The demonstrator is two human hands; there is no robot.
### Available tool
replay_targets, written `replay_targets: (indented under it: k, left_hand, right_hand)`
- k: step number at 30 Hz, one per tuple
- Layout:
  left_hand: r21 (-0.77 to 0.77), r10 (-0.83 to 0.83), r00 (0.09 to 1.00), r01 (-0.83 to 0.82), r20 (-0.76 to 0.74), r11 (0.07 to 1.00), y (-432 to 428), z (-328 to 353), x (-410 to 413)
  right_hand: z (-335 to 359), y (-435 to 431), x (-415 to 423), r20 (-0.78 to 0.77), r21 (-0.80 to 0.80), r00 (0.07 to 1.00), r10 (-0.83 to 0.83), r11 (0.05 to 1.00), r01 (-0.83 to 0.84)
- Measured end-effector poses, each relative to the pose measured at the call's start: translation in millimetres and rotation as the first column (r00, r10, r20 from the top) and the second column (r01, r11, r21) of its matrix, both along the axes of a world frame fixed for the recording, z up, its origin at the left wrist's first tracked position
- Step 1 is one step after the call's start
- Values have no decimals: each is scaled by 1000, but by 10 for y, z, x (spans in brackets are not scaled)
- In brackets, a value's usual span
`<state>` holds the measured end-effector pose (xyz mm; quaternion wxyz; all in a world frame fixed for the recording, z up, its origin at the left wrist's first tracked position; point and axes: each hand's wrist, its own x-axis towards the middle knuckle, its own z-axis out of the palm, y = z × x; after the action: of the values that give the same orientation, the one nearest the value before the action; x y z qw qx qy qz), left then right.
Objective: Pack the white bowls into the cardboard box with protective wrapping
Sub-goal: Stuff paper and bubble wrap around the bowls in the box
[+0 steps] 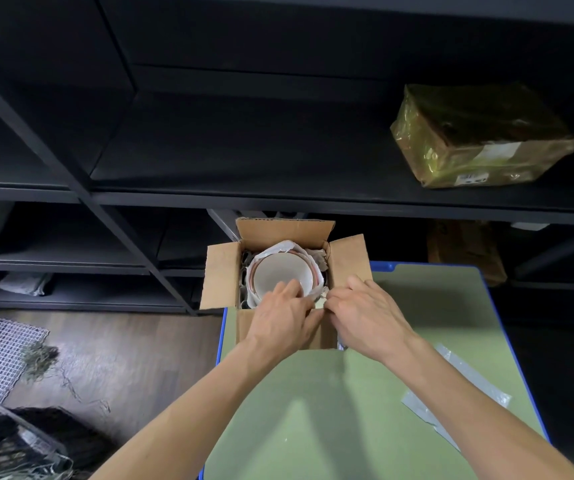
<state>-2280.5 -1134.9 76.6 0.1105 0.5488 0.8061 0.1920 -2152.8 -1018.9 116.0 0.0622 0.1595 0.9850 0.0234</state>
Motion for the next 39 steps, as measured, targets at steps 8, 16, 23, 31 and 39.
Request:
replay_targets:
  k: [8,16,23,31,39]
  left_hand:
    - [18,9,999,-10,47,1000,-60,-110,-26]
    - [112,59,998,-57,-14,992,-122,-80,6]
    - [235,85,995,-69,-58,969,-159,20,153]
    - [108,-54,991,41,121,993,-42,137,675]
    - [-88,-93,979,111,181,990,138,-178,1168]
  right_hand:
    - [10,-19,-84,58,-90,998,-12,996,17]
    - [-83,59,191,-196,-116,980,-16,993,-7]
    - [-77,110,431,-287,-190,955,-78,982,23]
    - [-252,220,849,-178,-245,969,-173,961,126]
    - [-649,376,1488,86,-393,936,-340,852,346]
